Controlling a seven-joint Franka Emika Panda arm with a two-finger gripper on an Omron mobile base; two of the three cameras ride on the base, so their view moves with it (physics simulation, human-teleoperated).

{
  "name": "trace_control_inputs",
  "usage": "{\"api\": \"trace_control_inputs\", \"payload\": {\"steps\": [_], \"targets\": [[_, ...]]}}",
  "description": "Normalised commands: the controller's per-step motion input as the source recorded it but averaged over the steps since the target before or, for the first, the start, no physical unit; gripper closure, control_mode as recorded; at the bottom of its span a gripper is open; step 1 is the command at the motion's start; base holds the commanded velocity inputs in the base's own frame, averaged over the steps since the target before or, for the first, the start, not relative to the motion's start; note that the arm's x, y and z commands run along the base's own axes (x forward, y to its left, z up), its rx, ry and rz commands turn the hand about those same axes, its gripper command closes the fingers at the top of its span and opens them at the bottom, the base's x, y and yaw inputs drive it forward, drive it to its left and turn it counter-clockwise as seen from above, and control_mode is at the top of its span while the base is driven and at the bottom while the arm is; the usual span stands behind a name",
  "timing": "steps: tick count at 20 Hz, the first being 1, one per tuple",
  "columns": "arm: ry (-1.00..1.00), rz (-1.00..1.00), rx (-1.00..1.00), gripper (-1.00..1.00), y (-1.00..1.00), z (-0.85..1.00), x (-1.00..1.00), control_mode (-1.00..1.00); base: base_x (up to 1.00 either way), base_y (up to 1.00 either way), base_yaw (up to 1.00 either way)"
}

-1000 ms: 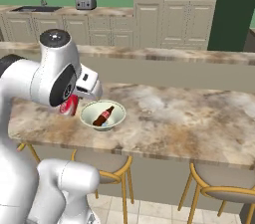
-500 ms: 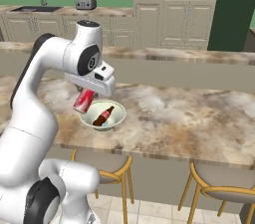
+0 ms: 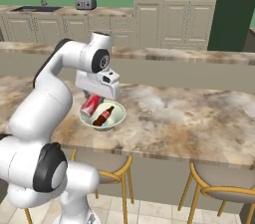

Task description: Open the fridge, grab two sodas, and place both sodas inside the bowl with ice on the dining counter.

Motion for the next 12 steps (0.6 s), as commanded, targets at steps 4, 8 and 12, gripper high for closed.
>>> {"api": "trace_control_inputs", "payload": {"steps": [4,8,12], "targets": [[0.09,0.0,0.0,1.0,0.0,-0.5,0.57,-1.0,0.0,0.0,0.0],[0.0,0.0,-0.02,1.0,0.08,-0.4,0.49,-1.0,0.0,0.0,0.0],[0.0,-0.02,-0.03,1.0,0.16,-0.34,0.36,-1.0,0.0,0.0,0.0]]}}
